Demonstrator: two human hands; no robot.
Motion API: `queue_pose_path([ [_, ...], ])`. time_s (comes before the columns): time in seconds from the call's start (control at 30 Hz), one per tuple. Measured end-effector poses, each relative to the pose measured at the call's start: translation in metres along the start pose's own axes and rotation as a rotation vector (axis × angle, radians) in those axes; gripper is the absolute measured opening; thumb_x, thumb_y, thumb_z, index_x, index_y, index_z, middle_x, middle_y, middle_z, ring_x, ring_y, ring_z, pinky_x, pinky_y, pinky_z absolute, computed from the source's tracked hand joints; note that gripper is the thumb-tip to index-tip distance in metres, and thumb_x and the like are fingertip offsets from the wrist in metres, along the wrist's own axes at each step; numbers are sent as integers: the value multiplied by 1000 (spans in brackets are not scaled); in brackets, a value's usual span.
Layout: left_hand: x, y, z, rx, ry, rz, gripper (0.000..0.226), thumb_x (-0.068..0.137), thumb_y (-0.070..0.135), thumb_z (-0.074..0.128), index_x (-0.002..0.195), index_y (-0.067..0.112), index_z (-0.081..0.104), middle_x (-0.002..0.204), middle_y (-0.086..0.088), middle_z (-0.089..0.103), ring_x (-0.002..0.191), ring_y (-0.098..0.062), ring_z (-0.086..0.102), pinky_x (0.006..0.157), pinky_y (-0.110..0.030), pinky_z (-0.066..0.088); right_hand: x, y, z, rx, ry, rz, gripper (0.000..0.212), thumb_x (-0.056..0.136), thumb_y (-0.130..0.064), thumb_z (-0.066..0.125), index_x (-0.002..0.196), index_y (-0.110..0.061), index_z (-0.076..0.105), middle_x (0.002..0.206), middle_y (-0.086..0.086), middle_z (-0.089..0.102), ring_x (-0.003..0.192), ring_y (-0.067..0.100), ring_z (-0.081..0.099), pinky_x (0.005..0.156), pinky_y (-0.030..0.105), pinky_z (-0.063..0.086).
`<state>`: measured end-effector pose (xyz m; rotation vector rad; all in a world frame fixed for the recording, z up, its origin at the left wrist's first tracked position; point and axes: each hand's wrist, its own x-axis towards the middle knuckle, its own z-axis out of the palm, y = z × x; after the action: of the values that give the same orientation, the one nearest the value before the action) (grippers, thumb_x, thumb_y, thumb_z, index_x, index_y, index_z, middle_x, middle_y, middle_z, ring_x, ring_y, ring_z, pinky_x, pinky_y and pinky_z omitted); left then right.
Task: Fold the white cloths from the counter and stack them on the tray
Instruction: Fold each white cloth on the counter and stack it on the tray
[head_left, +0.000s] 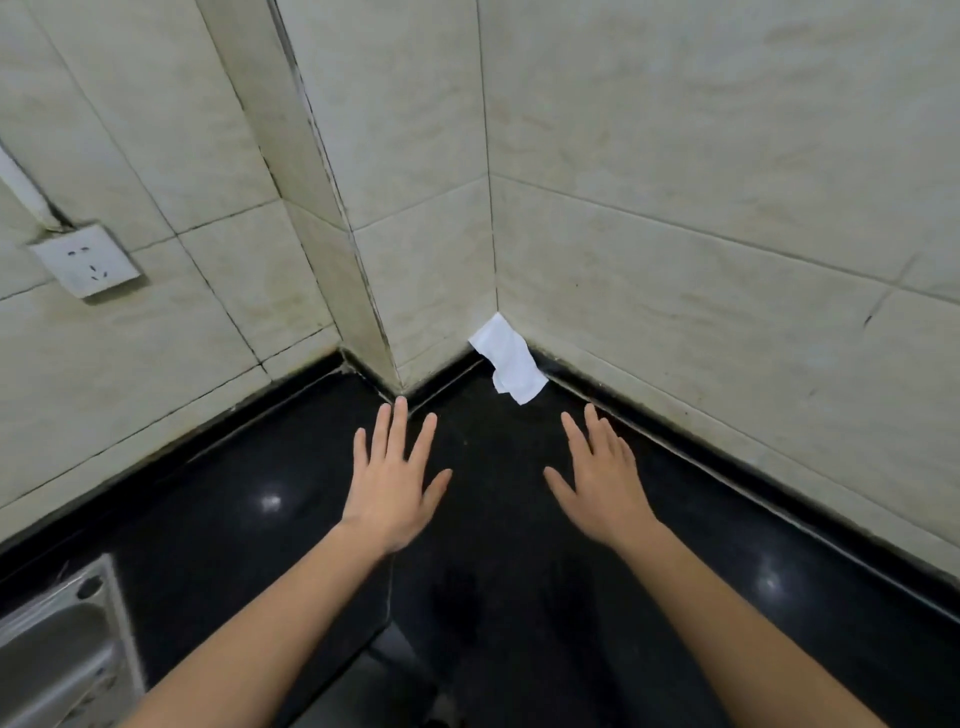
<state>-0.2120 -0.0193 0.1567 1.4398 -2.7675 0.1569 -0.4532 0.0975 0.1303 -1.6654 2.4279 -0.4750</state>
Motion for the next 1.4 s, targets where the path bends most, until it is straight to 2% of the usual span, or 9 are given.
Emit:
queue_pose_path([
  [0.17, 116, -29, 52, -47, -99, 122, 75, 95, 61, 14, 157, 19, 15, 164, -19, 1, 151, -37, 3, 118, -59, 20, 84, 1, 36, -40, -19, 133, 74, 102, -49, 41, 160, -18, 6, 167, 13, -2, 154, 32, 5, 124, 44, 12],
  [0.37, 221, -54, 135, -105, -224, 275, 80, 89, 61, 4, 158, 19, 7, 164, -17, -6, 152, -36, 1, 119, -57, 18, 184, -9, 97, -19, -145, 299, 72, 102, -44, 43, 160, -19, 8, 167, 12, 0, 153, 32, 9, 123, 44, 18],
  [0.57, 248, -66, 211, -210, -336, 367, 71, 100, 53, 34, 158, 19, 9, 165, -14, -5, 152, -33, 2, 118, -54, 18, 246, -17, 159, -83, -285, 322, 71, 101, -38, 47, 158, -14, 12, 166, 15, 4, 151, 34, 13, 120, 48, 23],
  [0.8, 250, -79, 248, -181, -387, 409, 75, 93, 63, 13, 156, 24, 23, 165, -8, 13, 151, -28, 15, 116, -54, 22, 304, -1, 195, -55, -198, 444, 59, 101, -24, 46, 155, -12, 25, 161, 11, 26, 146, 31, 26, 115, 45, 29],
  [0.9, 253, -80, 249, -175, -385, 431, 74, 93, 64, 12, 158, 27, 14, 166, -5, 4, 152, -26, 6, 118, -51, 16, 302, 1, 204, -119, -162, 418, 37, 100, -15, 46, 136, -10, 52, 137, 12, 53, 122, 34, 48, 96, 41, 41],
  [1.0, 250, -81, 249, -189, -377, 413, 74, 92, 64, 14, 157, 28, 19, 166, -4, 8, 152, -25, 8, 117, -52, 18, 272, -8, 207, -90, -119, 412, 31, 98, -10, 48, 125, -9, 62, 121, 12, 60, 107, 34, 54, 83, 40, 46],
  [1.1, 251, -83, 251, -228, -325, 387, 73, 91, 63, 24, 152, 25, 35, 162, -6, 26, 149, -27, 22, 112, -53, 26, 226, -17, 207, -39, -103, 411, 29, 96, -14, 52, 121, -11, 66, 117, 10, 62, 102, 31, 57, 78, 38, 47],
  [1.27, 245, -66, 239, -293, -292, 330, 74, 89, 44, 61, 149, 7, 36, 151, -16, 42, 146, -33, 26, 112, -55, 28, 157, -18, 197, -6, -183, 411, 28, 93, -17, 53, 114, -15, 70, 114, 6, 64, 100, 28, 60, 79, 37, 52],
  [1.4, 226, -35, 223, -279, -123, 575, 69, 77, 22, 71, 141, 9, 49, 148, -23, 42, 143, -40, 29, 111, -59, 31, 118, -14, 176, 107, -194, 392, 25, 92, -22, 54, 112, -19, 68, 110, -3, 64, 101, 18, 60, 78, 26, 47],
])
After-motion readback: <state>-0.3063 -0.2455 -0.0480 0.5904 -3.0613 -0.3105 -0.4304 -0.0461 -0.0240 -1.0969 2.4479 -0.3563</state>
